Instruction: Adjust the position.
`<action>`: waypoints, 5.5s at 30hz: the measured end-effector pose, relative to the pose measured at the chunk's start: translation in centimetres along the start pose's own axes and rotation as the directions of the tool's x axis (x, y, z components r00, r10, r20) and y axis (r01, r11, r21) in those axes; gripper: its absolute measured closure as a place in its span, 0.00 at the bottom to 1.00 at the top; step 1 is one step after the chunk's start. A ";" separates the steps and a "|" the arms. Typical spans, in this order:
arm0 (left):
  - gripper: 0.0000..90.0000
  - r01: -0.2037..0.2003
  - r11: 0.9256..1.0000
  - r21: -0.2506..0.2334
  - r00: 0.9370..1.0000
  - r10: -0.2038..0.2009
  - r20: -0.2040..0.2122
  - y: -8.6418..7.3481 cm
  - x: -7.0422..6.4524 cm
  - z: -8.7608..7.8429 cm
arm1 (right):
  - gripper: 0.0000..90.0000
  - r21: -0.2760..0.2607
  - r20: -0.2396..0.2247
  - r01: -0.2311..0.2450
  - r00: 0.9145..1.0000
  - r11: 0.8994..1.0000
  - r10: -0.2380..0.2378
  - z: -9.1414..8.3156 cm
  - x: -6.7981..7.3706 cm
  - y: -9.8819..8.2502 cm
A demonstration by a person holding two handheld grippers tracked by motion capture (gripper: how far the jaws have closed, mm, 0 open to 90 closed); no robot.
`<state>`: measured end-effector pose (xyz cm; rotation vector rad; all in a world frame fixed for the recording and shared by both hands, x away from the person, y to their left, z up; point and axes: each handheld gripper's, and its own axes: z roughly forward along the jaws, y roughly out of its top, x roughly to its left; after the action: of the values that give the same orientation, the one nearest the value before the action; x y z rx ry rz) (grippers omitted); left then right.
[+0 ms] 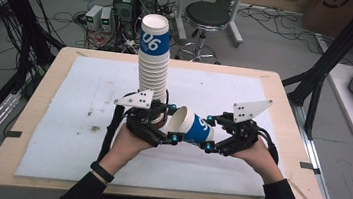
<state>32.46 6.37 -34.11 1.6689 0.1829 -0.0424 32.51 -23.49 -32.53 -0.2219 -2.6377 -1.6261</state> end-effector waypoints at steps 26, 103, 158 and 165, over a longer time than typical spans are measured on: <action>0.17 -0.050 0.993 0.109 0.998 0.055 -0.041 1.1 -1.0 0.8 | 0.34 0.170 0.023 0.032 0.999 0.985 -0.037 3.0 0.5 0.0; 0.10 -0.012 0.991 -0.132 1.000 0.008 -0.030 0.4 -1.1 0.1 | 0.34 -0.050 0.018 0.036 0.999 0.998 -0.036 0.5 0.1 -0.4; 0.21 -0.058 0.993 0.106 0.995 0.065 -0.069 1.8 -1.8 1.5 | 0.27 -0.114 -0.054 -0.067 0.997 0.991 0.061 3.5 0.1 -1.2; 0.16 -0.053 0.997 0.064 0.997 0.057 -0.052 1.9 -1.9 1.2 | 0.28 -0.129 -0.054 -0.059 0.997 0.990 0.052 3.3 0.2 -1.2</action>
<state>30.98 4.84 -32.13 1.7377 0.1777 0.0385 32.31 -21.08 -35.00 -0.2525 -2.4688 -1.7633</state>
